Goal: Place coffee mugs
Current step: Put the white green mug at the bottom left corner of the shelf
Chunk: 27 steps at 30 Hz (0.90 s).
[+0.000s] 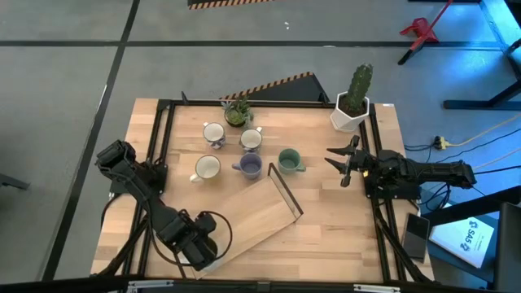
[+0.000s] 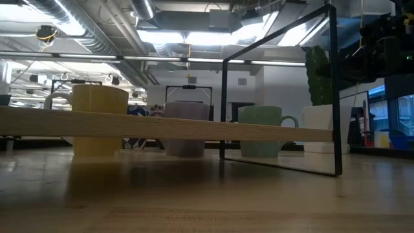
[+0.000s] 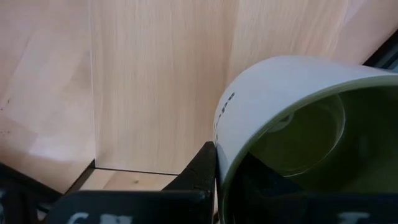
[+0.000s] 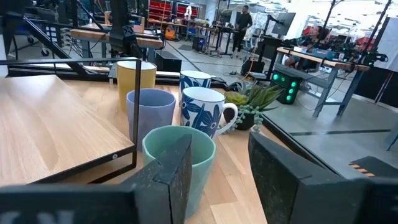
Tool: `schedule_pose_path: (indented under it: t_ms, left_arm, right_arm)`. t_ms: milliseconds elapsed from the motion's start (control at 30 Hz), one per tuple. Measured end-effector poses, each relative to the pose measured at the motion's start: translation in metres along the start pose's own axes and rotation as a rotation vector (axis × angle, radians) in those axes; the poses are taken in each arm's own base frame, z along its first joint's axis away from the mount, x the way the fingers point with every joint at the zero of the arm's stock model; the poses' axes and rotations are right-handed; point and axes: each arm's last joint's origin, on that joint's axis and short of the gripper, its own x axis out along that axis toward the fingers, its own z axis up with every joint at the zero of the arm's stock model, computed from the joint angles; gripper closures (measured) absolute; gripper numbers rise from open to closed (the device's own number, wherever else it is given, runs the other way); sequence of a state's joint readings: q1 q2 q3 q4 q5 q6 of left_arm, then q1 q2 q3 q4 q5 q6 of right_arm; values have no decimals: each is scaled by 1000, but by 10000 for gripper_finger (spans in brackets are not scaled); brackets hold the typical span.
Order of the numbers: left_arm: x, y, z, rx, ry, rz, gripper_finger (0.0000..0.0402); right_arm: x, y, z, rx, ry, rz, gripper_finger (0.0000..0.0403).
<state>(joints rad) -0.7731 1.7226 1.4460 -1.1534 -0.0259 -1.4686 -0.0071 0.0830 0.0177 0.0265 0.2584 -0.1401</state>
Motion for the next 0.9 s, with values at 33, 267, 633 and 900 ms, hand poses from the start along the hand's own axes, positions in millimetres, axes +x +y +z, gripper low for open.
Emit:
schedule_pose_path:
  t_ms: [33,267,633,900]
  left_arm:
    - [0,-1,0,-4,-3,-6,385]
    - [0,-1,-3,-29,-18,-3,385]
    - [-24,2,-6,3,-40,68,385]
    - [-1,-11,-2,27,-17,119,385]
  right_arm:
    - [0,0,0,0,0,0,260]
    - [0,0,0,0,0,0,260]
    - [0,0,0,0,0,1,260]
    - [0,0,0,0,0,1,260]
